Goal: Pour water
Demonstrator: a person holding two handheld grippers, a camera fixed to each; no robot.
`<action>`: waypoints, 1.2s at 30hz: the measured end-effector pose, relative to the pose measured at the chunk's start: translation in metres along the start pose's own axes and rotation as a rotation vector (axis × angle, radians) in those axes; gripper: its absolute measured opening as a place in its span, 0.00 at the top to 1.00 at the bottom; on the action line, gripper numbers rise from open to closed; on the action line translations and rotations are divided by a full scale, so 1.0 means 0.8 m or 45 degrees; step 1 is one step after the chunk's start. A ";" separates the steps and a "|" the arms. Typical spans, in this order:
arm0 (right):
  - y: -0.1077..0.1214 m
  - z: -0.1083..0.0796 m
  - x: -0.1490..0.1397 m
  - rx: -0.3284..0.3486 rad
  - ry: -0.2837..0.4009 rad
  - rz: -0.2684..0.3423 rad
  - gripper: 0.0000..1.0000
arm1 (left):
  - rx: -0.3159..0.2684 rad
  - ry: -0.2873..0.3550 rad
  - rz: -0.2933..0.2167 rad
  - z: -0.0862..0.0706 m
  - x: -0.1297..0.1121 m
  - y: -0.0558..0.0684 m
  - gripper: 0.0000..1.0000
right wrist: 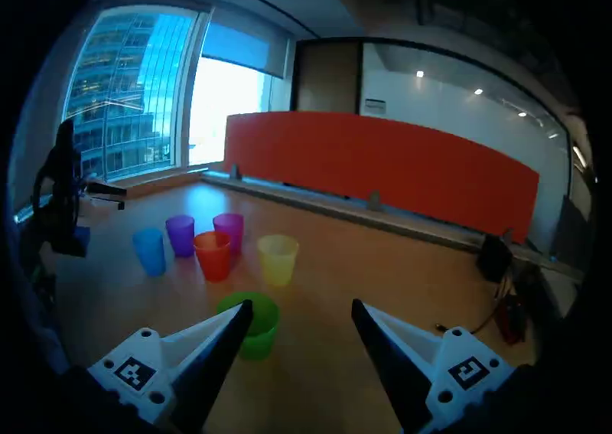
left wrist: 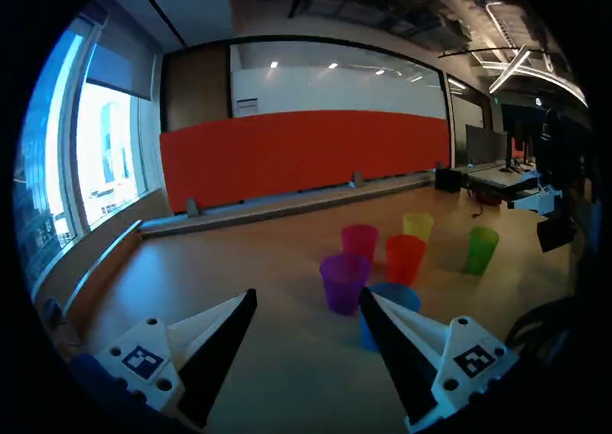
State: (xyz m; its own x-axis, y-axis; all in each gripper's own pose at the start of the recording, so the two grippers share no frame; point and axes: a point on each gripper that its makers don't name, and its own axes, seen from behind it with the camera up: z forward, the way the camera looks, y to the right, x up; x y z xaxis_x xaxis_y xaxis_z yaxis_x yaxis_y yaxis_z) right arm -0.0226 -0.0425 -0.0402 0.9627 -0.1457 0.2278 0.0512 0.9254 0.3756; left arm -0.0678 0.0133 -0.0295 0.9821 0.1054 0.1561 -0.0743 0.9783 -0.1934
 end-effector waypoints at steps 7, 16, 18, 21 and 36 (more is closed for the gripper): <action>0.018 0.000 0.029 -0.136 0.113 0.043 0.00 | 0.106 0.124 -0.018 -0.009 0.029 -0.016 0.00; 0.043 -0.004 0.056 -0.314 0.245 0.081 0.00 | 0.182 0.215 -0.033 -0.017 0.048 -0.021 0.01; 0.047 -0.006 0.061 -0.348 0.272 0.091 0.00 | 0.201 0.232 -0.035 -0.019 0.051 -0.021 0.00; 0.049 -0.010 0.068 -0.386 0.314 0.108 0.00 | 0.221 0.256 -0.049 -0.019 0.056 -0.021 0.01; 0.072 -0.033 0.086 -0.584 0.440 0.150 0.00 | 0.292 0.337 -0.087 -0.021 0.075 -0.026 0.01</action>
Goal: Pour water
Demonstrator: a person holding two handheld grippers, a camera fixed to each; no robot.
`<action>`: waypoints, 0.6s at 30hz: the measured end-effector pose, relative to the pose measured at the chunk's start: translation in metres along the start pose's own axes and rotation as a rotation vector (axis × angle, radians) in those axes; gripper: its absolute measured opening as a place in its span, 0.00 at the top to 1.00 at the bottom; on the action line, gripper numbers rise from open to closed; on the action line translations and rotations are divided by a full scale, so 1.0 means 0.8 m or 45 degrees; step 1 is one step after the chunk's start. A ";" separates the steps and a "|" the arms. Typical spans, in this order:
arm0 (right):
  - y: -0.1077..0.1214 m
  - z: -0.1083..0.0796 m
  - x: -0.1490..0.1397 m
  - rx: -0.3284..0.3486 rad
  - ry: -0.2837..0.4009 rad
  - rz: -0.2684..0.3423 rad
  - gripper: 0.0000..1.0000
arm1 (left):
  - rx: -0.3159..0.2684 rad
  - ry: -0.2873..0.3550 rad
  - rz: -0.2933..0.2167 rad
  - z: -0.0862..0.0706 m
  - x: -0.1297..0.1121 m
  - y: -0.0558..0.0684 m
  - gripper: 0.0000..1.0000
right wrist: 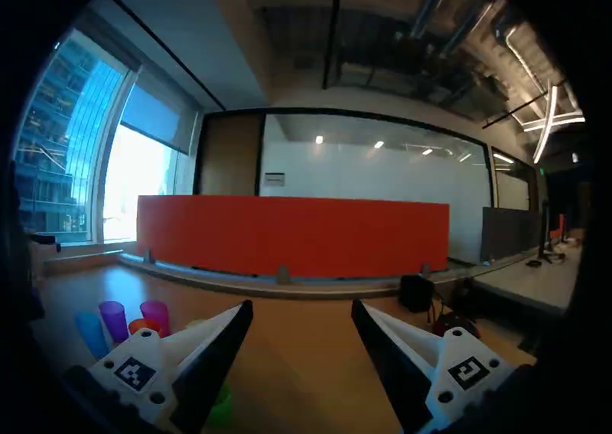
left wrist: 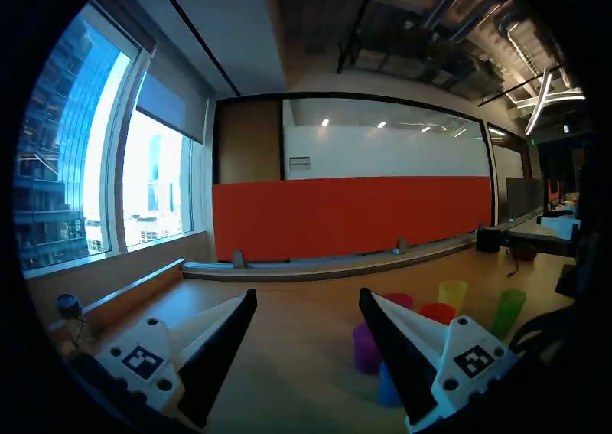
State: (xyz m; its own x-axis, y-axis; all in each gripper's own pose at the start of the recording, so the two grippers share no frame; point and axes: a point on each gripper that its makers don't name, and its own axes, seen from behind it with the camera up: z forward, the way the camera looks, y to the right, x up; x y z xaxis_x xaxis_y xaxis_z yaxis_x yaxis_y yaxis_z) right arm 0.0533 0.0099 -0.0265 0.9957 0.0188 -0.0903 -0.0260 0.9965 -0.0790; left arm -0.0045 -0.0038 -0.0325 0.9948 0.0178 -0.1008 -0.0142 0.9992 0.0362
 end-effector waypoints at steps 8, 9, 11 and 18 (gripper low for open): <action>0.004 -0.006 0.001 -0.031 0.023 0.022 0.00 | 0.021 0.013 0.008 0.006 -0.001 0.003 0.01; 0.005 -0.006 0.000 -0.035 0.024 0.026 0.00 | 0.025 0.015 0.011 0.007 -0.002 0.002 0.01; 0.007 -0.007 -0.001 -0.043 0.022 0.032 0.00 | 0.034 0.016 0.018 0.008 -0.004 0.001 0.01; 0.015 -0.010 0.001 -0.067 0.026 0.030 0.00 | 0.053 0.016 0.014 0.013 -0.018 -0.002 0.01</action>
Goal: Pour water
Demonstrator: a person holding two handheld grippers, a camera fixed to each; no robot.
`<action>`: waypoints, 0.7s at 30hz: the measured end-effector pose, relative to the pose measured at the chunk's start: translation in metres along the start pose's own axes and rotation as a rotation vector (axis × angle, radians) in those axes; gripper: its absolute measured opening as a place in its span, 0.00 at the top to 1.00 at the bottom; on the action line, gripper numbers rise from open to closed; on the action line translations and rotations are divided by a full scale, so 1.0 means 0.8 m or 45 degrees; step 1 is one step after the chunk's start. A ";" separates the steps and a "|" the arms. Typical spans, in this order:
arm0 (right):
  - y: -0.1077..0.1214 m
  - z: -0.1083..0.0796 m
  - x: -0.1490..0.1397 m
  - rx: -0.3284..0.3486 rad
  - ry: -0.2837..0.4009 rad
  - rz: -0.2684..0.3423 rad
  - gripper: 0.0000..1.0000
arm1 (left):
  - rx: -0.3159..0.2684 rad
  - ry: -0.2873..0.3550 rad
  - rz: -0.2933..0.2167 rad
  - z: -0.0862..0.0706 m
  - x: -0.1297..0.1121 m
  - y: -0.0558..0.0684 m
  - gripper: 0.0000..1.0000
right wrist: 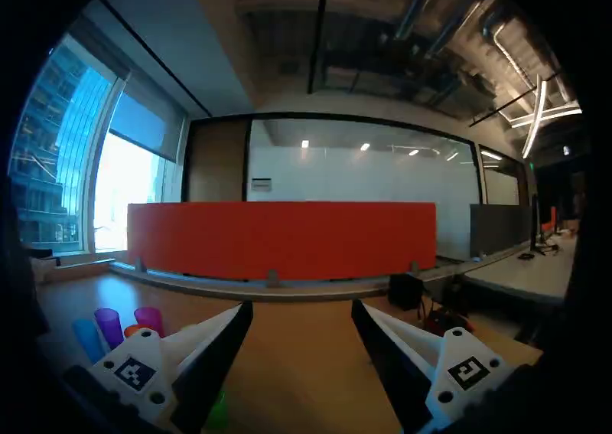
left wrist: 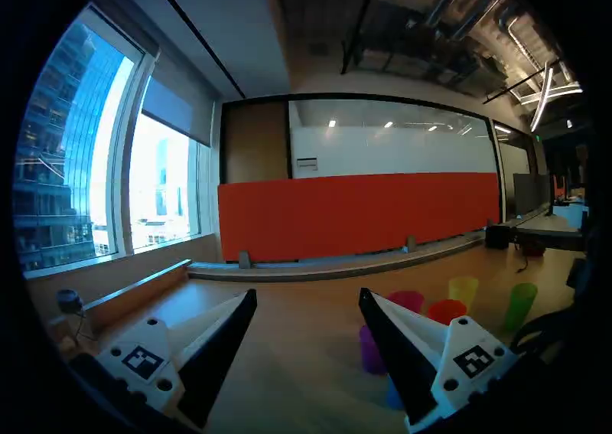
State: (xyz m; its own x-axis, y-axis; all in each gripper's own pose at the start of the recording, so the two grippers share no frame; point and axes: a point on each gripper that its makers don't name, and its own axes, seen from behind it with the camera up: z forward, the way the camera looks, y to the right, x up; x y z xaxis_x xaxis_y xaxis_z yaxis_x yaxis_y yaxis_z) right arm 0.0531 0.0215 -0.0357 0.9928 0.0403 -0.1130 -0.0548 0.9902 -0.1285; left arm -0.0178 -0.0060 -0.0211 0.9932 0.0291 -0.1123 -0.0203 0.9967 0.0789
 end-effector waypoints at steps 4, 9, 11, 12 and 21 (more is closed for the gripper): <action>0.005 0.000 -0.002 -0.013 -0.007 -0.010 0.00 | 0.013 0.017 -0.008 0.002 -0.003 -0.001 0.01; 0.008 0.001 -0.005 -0.025 -0.016 -0.006 0.00 | 0.018 0.023 -0.015 0.004 -0.011 0.001 0.01; 0.008 0.001 -0.006 -0.025 -0.013 0.003 0.00 | 0.015 0.021 -0.016 0.005 -0.016 0.002 0.01; 0.007 0.001 -0.007 -0.024 -0.012 0.008 0.00 | 0.014 0.020 -0.018 0.005 -0.019 0.003 0.01; 0.000 -0.001 0.001 -0.005 -0.006 0.028 0.00 | 0.009 0.003 -0.051 0.005 -0.045 0.007 0.01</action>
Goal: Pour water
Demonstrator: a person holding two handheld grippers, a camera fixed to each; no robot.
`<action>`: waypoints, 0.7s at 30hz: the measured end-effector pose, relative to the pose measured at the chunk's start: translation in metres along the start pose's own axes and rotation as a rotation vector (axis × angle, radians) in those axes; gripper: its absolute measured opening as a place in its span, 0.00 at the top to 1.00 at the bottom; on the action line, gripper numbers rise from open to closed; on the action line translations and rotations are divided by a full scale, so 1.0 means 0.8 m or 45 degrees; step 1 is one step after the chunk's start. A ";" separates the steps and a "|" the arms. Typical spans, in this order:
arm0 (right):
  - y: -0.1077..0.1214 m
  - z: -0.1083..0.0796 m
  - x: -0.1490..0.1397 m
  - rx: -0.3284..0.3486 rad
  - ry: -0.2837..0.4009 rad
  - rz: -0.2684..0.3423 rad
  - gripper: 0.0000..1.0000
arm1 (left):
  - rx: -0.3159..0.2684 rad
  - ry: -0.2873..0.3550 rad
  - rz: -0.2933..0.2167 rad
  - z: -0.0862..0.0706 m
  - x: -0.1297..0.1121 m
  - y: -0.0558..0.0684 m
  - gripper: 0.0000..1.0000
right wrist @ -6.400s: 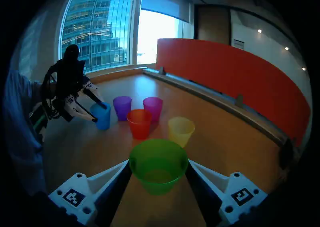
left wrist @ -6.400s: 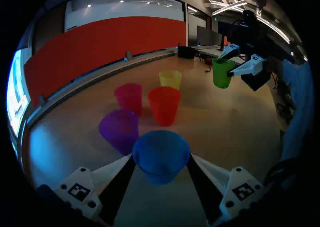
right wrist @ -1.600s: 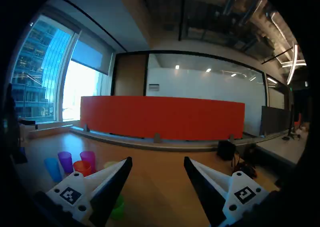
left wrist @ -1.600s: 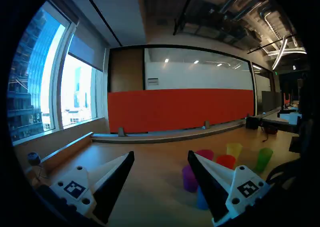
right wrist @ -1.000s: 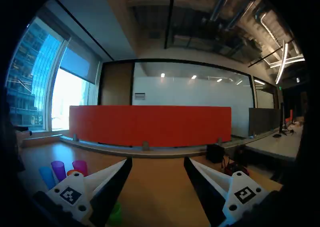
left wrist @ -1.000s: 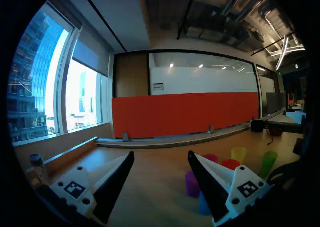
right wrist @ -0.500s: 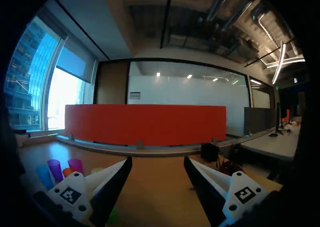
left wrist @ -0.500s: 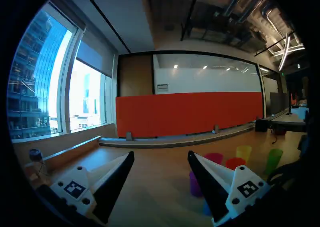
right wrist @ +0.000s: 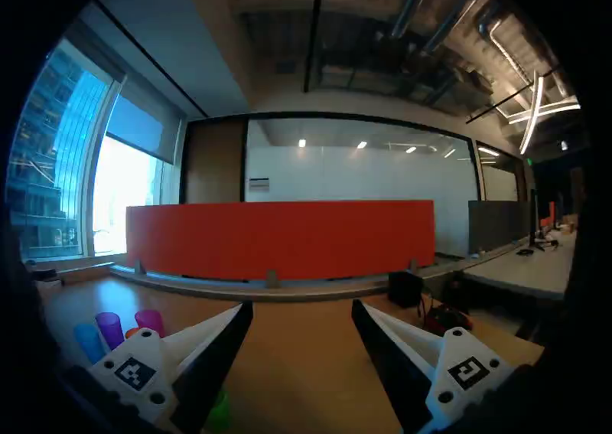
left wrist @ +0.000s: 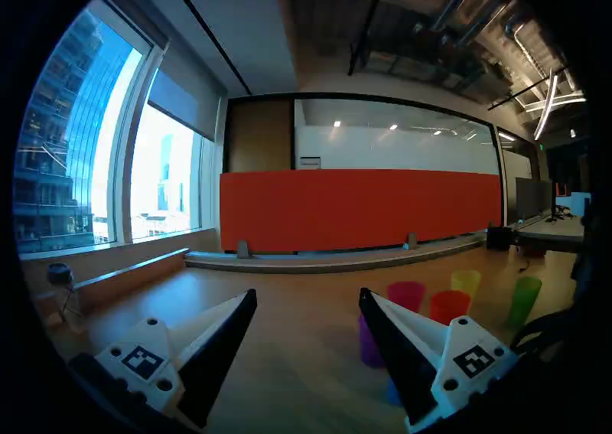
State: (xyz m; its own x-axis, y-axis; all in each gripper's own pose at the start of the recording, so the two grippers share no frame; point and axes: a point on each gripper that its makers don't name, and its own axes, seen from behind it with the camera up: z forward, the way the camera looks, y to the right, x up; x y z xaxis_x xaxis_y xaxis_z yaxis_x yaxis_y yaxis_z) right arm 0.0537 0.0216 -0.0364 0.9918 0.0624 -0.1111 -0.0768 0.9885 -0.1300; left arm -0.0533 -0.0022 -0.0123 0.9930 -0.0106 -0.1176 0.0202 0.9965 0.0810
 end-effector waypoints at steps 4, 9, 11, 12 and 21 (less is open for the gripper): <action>-0.003 -0.001 0.003 0.004 0.001 0.000 0.00 | 0.001 -0.005 -0.003 0.000 -0.008 0.001 0.01; -0.007 -0.004 0.003 0.014 0.003 0.002 0.00 | 0.000 -0.017 -0.008 -0.001 -0.018 0.002 0.01; -0.007 -0.004 0.004 0.016 0.000 0.000 0.00 | 0.001 -0.021 -0.012 -0.001 -0.021 0.001 0.01; -0.007 -0.004 0.004 0.017 0.000 0.000 0.00 | 0.002 -0.023 -0.014 -0.001 -0.023 0.000 0.01; -0.007 -0.007 0.011 0.016 0.009 -0.007 0.00 | 0.001 -0.040 -0.030 -0.001 -0.032 0.000 0.01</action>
State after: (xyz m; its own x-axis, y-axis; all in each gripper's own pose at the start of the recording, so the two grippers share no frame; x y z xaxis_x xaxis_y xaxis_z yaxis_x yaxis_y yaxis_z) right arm 0.0621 0.0156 -0.0421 0.9915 0.0564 -0.1175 -0.0704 0.9905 -0.1184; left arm -0.0789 -0.0018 -0.0100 0.9954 -0.0366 -0.0880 0.0436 0.9959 0.0790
